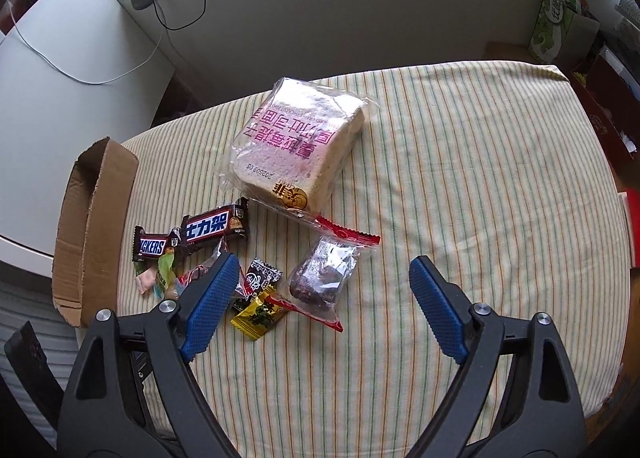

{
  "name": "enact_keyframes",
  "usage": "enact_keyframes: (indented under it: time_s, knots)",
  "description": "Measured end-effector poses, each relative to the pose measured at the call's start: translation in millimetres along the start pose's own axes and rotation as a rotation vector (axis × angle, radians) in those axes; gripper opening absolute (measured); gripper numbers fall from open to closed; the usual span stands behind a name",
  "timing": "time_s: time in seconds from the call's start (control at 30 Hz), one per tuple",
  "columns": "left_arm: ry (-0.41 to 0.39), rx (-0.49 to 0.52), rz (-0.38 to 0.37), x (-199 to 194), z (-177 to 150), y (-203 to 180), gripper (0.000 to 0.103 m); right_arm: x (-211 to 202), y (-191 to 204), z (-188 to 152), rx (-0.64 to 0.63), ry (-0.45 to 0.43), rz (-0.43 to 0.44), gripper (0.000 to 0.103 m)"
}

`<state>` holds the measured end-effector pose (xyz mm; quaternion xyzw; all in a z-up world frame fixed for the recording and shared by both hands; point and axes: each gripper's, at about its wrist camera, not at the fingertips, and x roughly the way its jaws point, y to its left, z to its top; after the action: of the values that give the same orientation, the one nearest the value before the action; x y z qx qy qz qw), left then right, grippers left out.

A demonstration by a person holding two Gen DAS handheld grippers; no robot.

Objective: Organize snacks
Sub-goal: 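Move right tool to red-topped meat bag while left tool reaches green candy, then grasp meat bag with right tool while left tool grasps green candy, lift both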

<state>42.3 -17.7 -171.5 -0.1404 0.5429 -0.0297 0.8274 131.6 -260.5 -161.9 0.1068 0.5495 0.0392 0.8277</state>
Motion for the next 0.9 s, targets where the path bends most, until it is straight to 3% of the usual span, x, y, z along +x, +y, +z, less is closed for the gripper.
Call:
enact_keyframes:
  time_s: [0.2, 0.23, 0.33, 0.43, 0.53, 0.77, 0.9]
  knots:
    - [0.005, 0.001, 0.016, 8.3, 3.6, 5.7, 0.037, 24.5, -4.0, 3.7, 0.029, 0.055, -0.028, 0.090]
    - [0.007, 0.004, 0.017, 9.7, 3.9, 7.1, 0.032, 27.8, -4.4, 3.9, 0.030, 0.061, -0.035, 0.089]
    - [0.012, 0.011, 0.026, 16.6, 3.7, 6.1, 0.029, 36.6, -6.7, 4.3, 0.034, 0.085, -0.037, 0.079]
    - [0.004, 0.018, 0.029, 16.3, 1.7, 7.2, 0.025, 43.2, -6.5, 4.5, 0.026, 0.099, -0.045, 0.078]
    - [0.001, 0.025, 0.031, 17.3, 3.3, 4.8, 0.019, 50.7, -3.7, 3.7, 0.016, 0.120, -0.037, 0.068]
    - [-0.009, 0.027, 0.029, 17.3, 7.3, 5.5, 0.016, 55.9, 3.2, 1.0, -0.017, 0.136, -0.028, 0.039]
    - [-0.018, 0.024, 0.019, 16.4, 8.3, 6.1, 0.015, 53.7, 1.7, -1.7, -0.026, 0.128, -0.014, 0.035]
